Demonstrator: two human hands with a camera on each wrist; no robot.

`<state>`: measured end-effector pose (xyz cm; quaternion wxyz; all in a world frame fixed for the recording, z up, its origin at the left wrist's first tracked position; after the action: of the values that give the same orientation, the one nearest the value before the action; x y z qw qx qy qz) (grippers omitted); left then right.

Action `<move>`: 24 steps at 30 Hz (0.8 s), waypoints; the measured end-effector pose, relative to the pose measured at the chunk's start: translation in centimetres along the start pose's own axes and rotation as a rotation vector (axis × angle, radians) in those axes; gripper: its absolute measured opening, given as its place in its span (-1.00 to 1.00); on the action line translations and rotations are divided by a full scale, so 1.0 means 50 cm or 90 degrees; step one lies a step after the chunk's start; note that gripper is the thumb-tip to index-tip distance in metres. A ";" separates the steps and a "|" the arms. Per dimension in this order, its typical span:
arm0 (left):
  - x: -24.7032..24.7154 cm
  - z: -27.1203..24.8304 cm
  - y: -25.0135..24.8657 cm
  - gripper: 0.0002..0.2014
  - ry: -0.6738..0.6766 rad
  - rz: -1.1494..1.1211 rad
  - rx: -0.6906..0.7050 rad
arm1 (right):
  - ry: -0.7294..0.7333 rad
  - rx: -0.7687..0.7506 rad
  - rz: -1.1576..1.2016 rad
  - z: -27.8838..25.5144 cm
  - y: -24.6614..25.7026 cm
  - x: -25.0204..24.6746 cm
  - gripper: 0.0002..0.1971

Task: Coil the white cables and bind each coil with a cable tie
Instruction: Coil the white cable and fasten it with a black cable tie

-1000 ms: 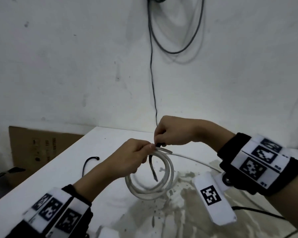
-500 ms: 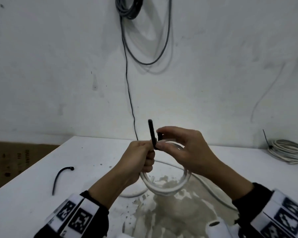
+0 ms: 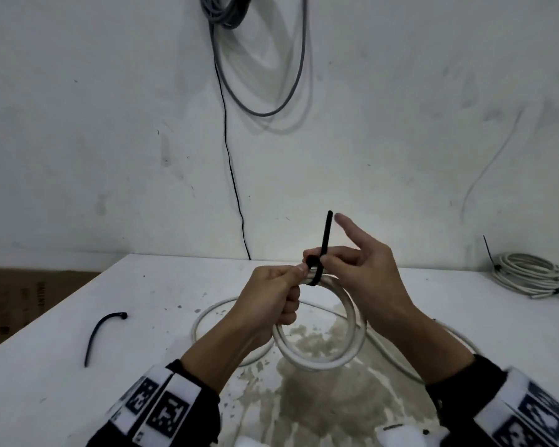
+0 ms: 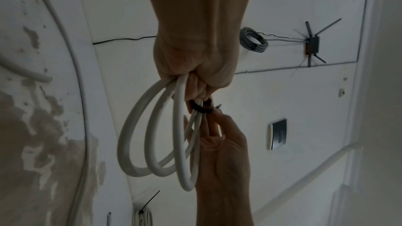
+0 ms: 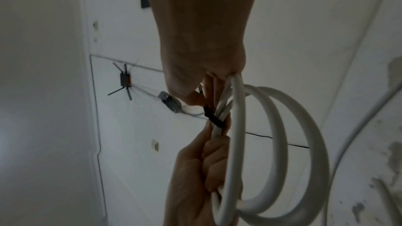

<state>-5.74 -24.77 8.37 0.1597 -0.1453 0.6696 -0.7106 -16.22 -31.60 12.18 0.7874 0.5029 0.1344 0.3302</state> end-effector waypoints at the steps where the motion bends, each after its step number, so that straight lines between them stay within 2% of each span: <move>1: 0.001 0.004 0.006 -0.79 -0.008 -0.006 -0.013 | -0.006 0.018 0.026 0.000 -0.008 -0.005 -0.37; 3: 0.003 0.012 0.018 -0.80 -0.026 -0.025 -0.040 | -0.037 0.045 0.051 0.003 -0.024 -0.018 -0.42; 5: 0.001 0.018 0.028 -0.72 -0.046 -0.042 -0.054 | -0.071 0.077 0.059 0.005 -0.037 -0.030 -0.62; 8: 0.001 0.026 0.037 -0.69 -0.069 -0.047 -0.058 | -0.062 0.097 0.067 0.002 -0.053 -0.034 -0.75; 10: 0.002 0.030 0.038 -0.77 -0.082 -0.040 -0.051 | -0.039 0.045 0.005 -0.004 -0.047 -0.030 -0.72; 12: 0.001 0.038 0.045 -0.81 -0.092 -0.037 -0.048 | -0.007 -0.020 -0.068 -0.009 -0.048 -0.022 -0.61; 15: -0.005 0.053 0.071 -0.66 -0.106 -0.047 -0.065 | 0.075 -0.048 -0.105 -0.016 -0.060 -0.016 -0.48; 17: -0.007 0.061 0.090 -0.60 -0.115 -0.055 -0.081 | 0.130 -0.057 -0.094 -0.018 -0.064 -0.012 -0.53; 18: -0.008 0.064 0.097 -0.58 -0.120 -0.055 -0.085 | 0.136 -0.055 -0.086 -0.017 -0.069 -0.012 -0.63; 20: -0.014 0.071 0.107 -0.55 -0.133 -0.050 -0.084 | 0.111 -0.050 -0.116 -0.010 -0.078 -0.012 -0.87; 21: -0.018 0.075 0.111 -0.58 -0.140 -0.050 -0.085 | 0.094 -0.050 -0.138 -0.004 -0.084 -0.012 -0.92; 24: -0.023 0.086 0.111 -0.79 -0.153 -0.054 -0.073 | 0.014 -0.015 -0.075 0.009 -0.099 -0.016 -0.87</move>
<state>-2.71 -28.46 3.10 0.2002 -0.2661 0.6785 -0.6548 -14.66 -33.80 7.94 0.8099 0.4809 0.1688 0.2904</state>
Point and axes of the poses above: each hand's wrist, its own z-axis towards the middle knuckle, its own x-axis out of the palm, y = z × x, the point moved 7 cm from there along z, towards the middle knuckle, and after that the axes turned 5 degrees about z, right-handed, at the moved point
